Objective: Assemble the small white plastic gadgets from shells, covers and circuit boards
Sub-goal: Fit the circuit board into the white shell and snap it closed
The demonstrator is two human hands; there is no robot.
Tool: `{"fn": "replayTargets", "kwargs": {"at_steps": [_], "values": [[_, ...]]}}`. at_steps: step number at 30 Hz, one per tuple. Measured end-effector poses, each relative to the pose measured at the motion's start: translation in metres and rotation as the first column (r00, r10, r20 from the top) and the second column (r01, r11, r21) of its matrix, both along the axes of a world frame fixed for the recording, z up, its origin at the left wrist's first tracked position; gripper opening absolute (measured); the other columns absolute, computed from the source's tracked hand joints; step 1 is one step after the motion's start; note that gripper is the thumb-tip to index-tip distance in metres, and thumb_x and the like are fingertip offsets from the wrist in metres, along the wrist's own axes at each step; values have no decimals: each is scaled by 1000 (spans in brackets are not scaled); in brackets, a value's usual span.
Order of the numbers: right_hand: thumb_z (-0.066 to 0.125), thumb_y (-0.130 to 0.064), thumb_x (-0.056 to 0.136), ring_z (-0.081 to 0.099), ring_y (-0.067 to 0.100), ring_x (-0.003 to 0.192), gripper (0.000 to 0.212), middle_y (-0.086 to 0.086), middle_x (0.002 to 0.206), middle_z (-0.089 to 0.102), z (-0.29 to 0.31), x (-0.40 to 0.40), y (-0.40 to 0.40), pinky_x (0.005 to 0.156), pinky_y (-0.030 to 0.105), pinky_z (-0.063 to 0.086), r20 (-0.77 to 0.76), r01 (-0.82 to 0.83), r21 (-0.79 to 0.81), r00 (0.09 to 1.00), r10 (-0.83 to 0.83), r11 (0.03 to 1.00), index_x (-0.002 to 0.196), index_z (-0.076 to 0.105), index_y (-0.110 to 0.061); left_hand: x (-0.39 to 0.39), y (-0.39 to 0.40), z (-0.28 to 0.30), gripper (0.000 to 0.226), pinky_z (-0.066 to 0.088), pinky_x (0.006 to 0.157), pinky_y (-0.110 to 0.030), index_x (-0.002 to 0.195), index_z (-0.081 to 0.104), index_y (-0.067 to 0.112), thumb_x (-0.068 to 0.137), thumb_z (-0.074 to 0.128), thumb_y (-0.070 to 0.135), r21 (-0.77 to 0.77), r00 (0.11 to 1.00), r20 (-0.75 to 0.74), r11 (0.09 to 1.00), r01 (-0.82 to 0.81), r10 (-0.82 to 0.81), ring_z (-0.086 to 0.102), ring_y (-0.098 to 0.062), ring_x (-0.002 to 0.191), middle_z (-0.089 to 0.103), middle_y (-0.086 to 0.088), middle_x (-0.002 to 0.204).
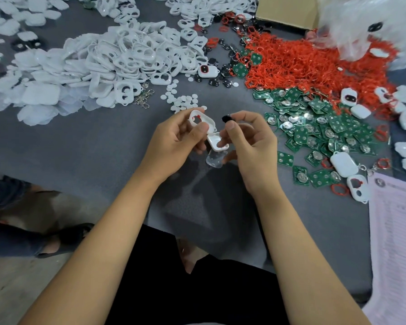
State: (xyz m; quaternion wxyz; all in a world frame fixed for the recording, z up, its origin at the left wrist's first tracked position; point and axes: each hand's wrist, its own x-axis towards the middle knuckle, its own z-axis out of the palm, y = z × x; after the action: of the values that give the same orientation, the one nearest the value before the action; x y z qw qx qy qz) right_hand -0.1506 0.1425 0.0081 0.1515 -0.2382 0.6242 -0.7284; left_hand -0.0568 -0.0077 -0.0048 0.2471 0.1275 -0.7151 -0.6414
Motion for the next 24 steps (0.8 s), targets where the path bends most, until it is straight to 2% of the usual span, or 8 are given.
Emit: {"fn": "replayTargets", "kwargs": {"at_steps": [3,6,8,14,18,20,22,24], "values": [[68,-5,99,71,16,80,14,2,91,73,-1,0,-1,55,36,61,-29,29,7,999,-28,1000,112,67,-9,0,-1,0,29,56,64,-23,130,64,10,104,62,24,46,1000,-16,999,-1,2,69,-11,68,74,4,85],[70,-8,96,68,18,83,19,0,97,72,-3,-3,-1,67,54,63,-129,96,76,988,-86,992,110,69,-21,0,-1,0,27,59,71,-24,128,64,11,106,59,26,56,1000,-11,998,21,-20,76,-16,86,78,3,105],[70,-8,94,64,13,80,23,-7,94,69,-4,-4,-1,71,59,61,-188,133,102,976,-112,986,108,69,-25,0,-1,1,27,59,74,-24,128,63,12,106,61,27,63,999,1,997,52,-52,77,-21,96,77,0,116],[69,-5,94,62,8,79,25,-10,93,66,-3,-4,-1,70,59,59,-249,143,113,962,-112,983,106,67,-27,3,-3,3,35,58,70,-25,126,63,12,100,65,35,72,995,9,992,103,-104,77,-21,89,77,-1,116],[70,-3,93,63,9,80,26,-7,97,68,-2,-3,-1,72,47,60,-263,141,114,959,-107,984,106,67,-25,2,-3,4,30,57,69,-26,133,62,22,106,59,35,19,992,17,992,123,-123,74,-14,84,77,2,117],[70,-2,91,67,19,85,26,0,102,72,-1,-2,-1,78,43,58,-262,141,107,959,-108,984,108,67,-22,2,-2,5,26,56,78,-28,131,65,37,106,56,41,-8,992,30,993,121,-120,72,-11,94,74,2,124],[70,-2,90,69,31,91,26,6,104,74,1,-1,-1,82,51,59,-263,134,102,959,-103,986,108,67,-21,2,-2,5,23,53,93,-32,123,69,47,104,55,49,-13,992,52,993,114,-113,69,-11,110,71,1,132],[71,-5,92,70,26,89,21,-1,101,74,2,1,0,73,55,58,-271,133,105,957,-100,986,106,68,-21,2,-2,5,26,53,95,-29,125,68,44,106,51,48,-13,991,65,993,119,-117,70,-9,110,73,4,127]]}}
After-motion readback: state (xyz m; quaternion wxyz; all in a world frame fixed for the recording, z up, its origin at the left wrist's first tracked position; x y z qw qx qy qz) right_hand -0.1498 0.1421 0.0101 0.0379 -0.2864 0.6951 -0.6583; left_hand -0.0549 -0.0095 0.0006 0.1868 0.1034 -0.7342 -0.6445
